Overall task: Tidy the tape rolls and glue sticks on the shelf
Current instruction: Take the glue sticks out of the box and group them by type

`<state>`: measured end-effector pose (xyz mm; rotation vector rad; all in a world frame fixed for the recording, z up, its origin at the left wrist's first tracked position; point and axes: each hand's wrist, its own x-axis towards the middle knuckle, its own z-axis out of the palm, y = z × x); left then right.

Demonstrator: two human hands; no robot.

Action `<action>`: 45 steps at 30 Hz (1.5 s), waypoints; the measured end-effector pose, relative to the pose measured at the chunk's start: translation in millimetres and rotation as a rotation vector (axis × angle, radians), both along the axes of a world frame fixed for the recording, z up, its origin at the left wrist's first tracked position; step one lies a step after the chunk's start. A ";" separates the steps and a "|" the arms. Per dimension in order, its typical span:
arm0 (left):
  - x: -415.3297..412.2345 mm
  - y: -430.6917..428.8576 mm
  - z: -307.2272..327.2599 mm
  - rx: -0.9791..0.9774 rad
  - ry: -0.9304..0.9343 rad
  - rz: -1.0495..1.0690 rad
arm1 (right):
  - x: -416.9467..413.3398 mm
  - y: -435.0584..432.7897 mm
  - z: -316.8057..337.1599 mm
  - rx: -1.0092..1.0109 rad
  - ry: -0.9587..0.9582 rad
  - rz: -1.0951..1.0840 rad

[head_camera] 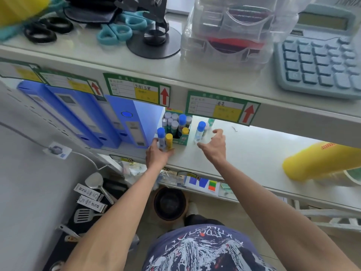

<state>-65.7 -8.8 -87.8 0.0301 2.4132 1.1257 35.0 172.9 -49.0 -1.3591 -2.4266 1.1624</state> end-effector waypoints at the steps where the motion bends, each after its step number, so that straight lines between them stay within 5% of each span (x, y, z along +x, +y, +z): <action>1: 0.8 1.3 1.1 -0.010 0.001 -0.006 | -3.4 4.0 0.3 -0.041 0.005 0.006; 15: 35.1 39.8 12.8 -0.050 0.072 -0.089 | -20.8 15.4 -3.9 -0.164 0.100 0.085; 29: 61.0 103.2 8.9 -0.040 0.097 -0.139 | -13.0 41.8 8.6 -0.290 -0.023 0.131; 40: 68.5 85.3 11.0 0.071 0.058 -0.176 | 0.9 41.5 -3.0 -0.263 0.000 0.102; 45: 59.3 52.4 13.8 0.029 0.243 -0.044 | 18.7 28.5 2.9 -0.013 -0.044 0.032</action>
